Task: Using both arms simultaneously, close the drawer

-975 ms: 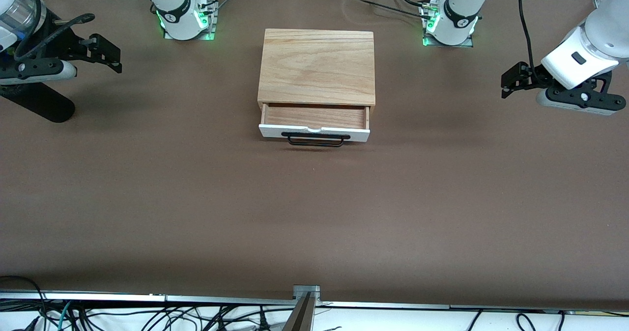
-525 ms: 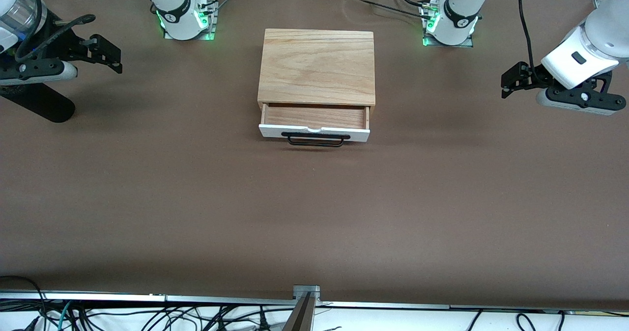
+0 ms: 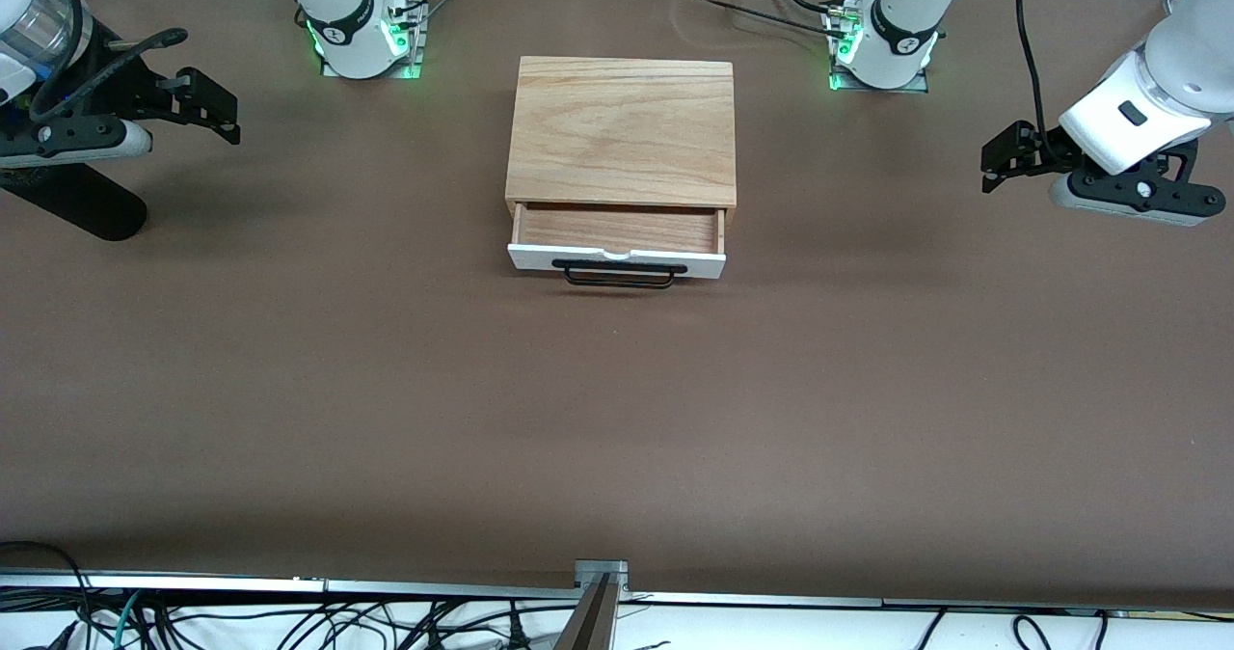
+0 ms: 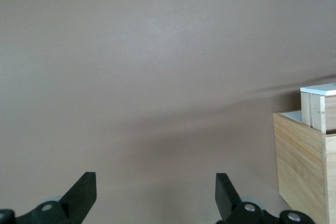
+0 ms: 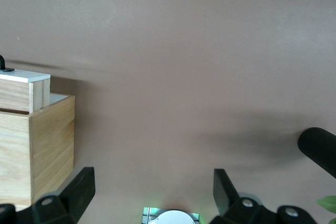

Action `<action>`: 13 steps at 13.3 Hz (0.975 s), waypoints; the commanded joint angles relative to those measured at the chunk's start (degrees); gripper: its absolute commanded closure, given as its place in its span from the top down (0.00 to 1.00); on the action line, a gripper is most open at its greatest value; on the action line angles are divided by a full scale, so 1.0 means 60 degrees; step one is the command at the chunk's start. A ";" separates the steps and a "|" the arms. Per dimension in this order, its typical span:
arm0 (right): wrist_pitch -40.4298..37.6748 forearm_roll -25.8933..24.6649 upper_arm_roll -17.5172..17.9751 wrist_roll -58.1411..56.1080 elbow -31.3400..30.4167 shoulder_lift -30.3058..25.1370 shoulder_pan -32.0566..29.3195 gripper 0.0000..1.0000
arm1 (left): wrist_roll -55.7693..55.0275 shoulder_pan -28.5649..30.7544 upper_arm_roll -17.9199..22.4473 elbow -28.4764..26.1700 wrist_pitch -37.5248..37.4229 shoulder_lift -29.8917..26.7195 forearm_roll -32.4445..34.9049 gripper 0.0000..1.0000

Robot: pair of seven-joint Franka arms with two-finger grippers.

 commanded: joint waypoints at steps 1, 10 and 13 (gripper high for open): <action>-0.0115 0.0134 -0.0001 -0.0127 0.0122 0.0054 0.0002 1.00 | -0.0034 -0.0020 -0.0007 0.0210 -0.0189 0.0056 -0.0093 1.00; 0.2369 0.2153 0.0335 -0.0010 0.0254 0.2613 0.0279 1.00 | 0.0127 -0.0501 -0.0242 0.0268 -0.0043 0.1502 -0.2242 1.00; 0.3210 0.3805 0.0482 -0.0053 0.0953 0.4047 0.0295 1.00 | 0.0097 -0.1482 -0.0242 0.0356 0.1080 0.2893 -0.3502 1.00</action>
